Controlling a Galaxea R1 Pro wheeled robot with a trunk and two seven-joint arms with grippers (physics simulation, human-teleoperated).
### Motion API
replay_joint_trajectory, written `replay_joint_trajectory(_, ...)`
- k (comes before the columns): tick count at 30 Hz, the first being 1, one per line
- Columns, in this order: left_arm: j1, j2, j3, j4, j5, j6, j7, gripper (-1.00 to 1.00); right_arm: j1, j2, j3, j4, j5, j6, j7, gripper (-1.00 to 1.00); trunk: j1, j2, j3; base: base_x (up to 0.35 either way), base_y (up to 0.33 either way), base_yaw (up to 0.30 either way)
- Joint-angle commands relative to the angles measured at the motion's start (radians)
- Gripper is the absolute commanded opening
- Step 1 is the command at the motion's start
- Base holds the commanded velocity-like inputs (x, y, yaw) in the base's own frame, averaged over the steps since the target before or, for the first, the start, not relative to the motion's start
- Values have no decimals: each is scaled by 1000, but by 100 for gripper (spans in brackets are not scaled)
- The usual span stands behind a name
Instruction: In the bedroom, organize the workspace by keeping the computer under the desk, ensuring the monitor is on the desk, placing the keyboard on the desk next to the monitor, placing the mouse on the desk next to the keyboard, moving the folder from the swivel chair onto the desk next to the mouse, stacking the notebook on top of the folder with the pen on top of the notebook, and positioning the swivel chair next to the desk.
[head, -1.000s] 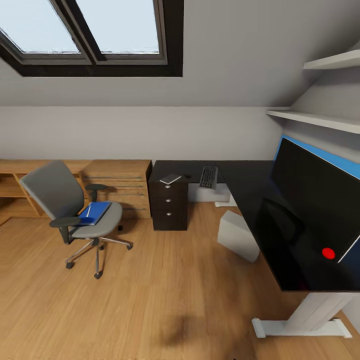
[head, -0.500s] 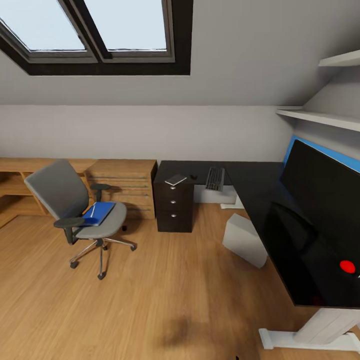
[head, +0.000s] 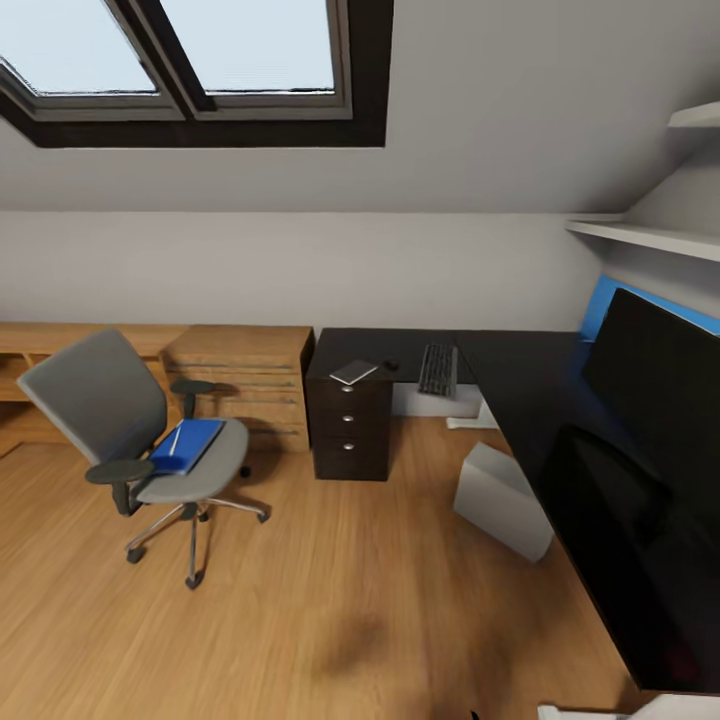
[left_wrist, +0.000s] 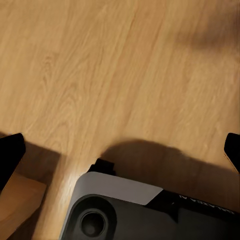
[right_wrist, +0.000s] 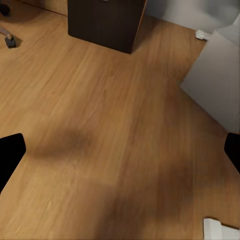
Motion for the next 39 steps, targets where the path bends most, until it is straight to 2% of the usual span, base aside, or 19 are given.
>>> replay_joint_trajectory(1, -1, 1, -8, 0, 11, -5, 8, 100, -1, 0, 3, 1, 7, 0, -10, 100, 1, -1, -1, 330, 71, 0)
replay_joint_trajectory(33, -1, 1, -8, 0, 11, -5, 8, 100, -1, 1, 3, 2, 6, 1, -10, 100, 1, -1, -1, 329, 15, 0)
replay_joint_trajectory(39, -1, 2, -7, 0, 11, -5, 8, 100, -1, 1, 2, 1, 3, 1, -10, 100, 1, -1, 1, 330, 0, -125)
